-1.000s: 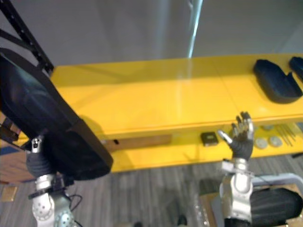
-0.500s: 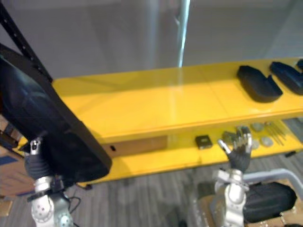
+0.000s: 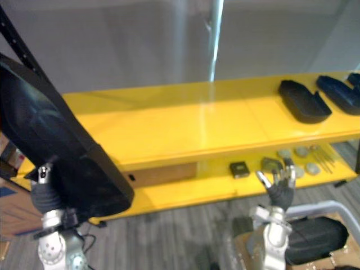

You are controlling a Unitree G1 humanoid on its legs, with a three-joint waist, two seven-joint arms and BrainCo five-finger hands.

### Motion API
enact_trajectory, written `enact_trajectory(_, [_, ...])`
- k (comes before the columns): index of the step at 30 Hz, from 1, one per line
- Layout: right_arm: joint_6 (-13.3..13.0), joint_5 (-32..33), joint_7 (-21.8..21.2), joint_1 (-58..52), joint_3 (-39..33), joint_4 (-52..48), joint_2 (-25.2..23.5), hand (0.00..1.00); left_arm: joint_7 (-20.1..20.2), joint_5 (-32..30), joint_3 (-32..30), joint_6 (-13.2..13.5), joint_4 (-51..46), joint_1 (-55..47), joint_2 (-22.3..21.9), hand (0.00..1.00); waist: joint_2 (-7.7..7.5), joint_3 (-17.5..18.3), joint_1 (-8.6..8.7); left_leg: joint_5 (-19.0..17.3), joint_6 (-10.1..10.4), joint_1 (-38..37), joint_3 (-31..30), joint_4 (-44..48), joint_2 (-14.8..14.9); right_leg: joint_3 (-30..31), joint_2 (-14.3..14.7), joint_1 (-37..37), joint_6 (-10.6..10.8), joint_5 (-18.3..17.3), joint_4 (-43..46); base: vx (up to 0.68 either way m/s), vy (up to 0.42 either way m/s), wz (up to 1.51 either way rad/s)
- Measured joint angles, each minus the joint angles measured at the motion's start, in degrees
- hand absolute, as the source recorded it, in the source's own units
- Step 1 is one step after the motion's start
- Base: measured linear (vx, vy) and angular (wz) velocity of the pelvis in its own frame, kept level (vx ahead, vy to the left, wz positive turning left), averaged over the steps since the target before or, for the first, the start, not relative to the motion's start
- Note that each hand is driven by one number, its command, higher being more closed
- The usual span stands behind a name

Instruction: Walk over and take plastic housings, then place them on the shelf

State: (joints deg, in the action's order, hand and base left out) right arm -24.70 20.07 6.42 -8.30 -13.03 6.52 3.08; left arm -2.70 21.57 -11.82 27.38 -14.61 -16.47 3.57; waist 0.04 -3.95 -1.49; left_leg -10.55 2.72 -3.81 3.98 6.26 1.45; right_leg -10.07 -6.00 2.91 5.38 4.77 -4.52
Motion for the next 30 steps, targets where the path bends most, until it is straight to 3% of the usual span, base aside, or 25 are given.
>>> enact_trajectory(30, [0.33, -0.05, 0.01, -0.01, 2.53, 1.03, 0.32, 0.00, -0.78, -0.01, 1.30, -0.06, -0.05, 0.03, 0.00, 1.00, -0.24, 0.61, -0.01, 0.41, -0.15, 0.92, -0.07, 0.12, -0.08, -0.12, -0.08, -0.83, -0.11, 0.41, 0.00, 0.00, 0.000, 0.00])
